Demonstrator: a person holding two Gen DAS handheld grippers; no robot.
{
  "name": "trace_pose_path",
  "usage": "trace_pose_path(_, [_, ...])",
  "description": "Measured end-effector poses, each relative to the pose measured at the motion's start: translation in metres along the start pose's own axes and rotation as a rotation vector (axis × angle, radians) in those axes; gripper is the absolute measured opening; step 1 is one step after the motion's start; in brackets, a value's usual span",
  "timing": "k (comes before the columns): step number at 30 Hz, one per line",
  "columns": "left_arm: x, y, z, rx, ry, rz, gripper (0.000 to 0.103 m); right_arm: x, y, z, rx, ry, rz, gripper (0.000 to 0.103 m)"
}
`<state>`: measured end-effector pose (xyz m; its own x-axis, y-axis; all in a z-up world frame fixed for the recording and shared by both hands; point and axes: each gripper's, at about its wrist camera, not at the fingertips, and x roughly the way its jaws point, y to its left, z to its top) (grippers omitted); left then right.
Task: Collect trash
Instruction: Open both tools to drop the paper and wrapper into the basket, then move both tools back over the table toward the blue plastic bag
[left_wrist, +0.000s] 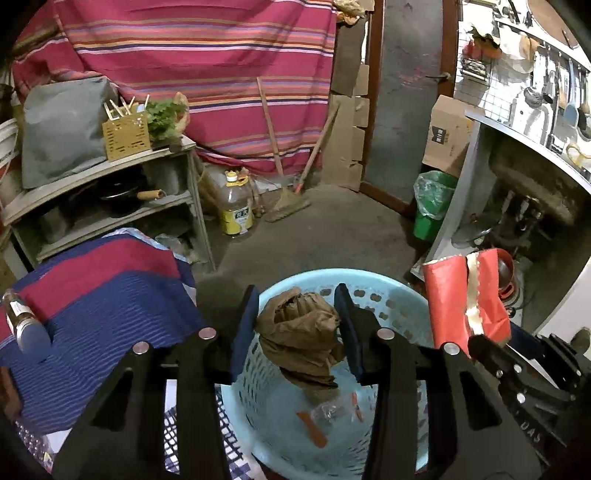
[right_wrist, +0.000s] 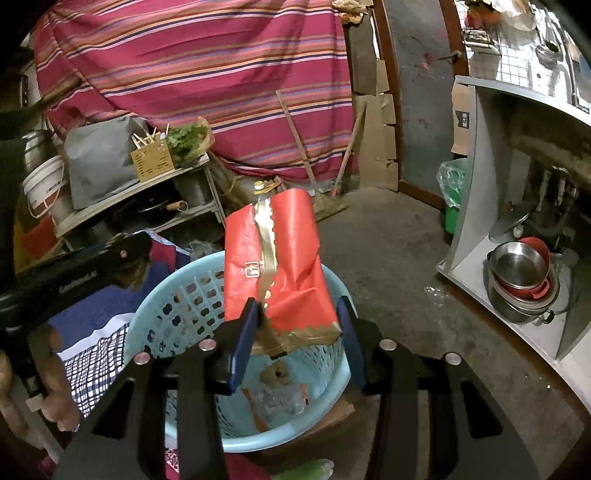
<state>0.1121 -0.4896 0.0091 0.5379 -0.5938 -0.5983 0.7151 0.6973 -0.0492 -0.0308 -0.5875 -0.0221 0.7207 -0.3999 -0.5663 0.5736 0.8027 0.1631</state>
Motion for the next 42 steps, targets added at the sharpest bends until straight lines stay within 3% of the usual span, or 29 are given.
trace_pose_path(4, [0.001,0.004,0.004,-0.004,-0.007,0.014,0.066,0.003,0.001,0.001,-0.001,0.005,0.001,0.044])
trace_pose_path(12, [-0.021,0.03,-0.002,-0.048,-0.033,0.058,0.09,0.012,0.01,-0.002,-0.012,0.021,0.014,0.044])
trace_pose_path(18, [-0.04,0.056,-0.018,-0.072,-0.034,0.118,0.094,0.022,0.026,0.0,-0.024,0.019,0.046,0.047])
trace_pose_path(19, [-0.043,0.061,-0.02,-0.08,-0.035,0.129,0.095,0.024,0.028,-0.001,-0.02,0.02,0.048,0.05])
trace_pose_path(22, [-0.053,0.077,-0.027,-0.114,-0.034,0.153,0.097,0.027,0.034,-0.002,-0.015,0.022,0.042,0.075])
trace_pose_path(26, [-0.067,0.094,-0.038,-0.12,-0.033,0.192,0.097,0.026,0.039,-0.008,-0.019,0.024,0.024,0.081])
trace_pose_path(35, [-0.122,0.144,-0.063,-0.139,-0.065,0.299,0.097,0.002,0.065,-0.017,-0.042,-0.009,0.078,0.083])
trace_pose_path(42, [-0.173,0.201,-0.084,-0.178,-0.083,0.415,0.097,-0.03,0.124,-0.02,-0.144,-0.061,0.17,0.083])
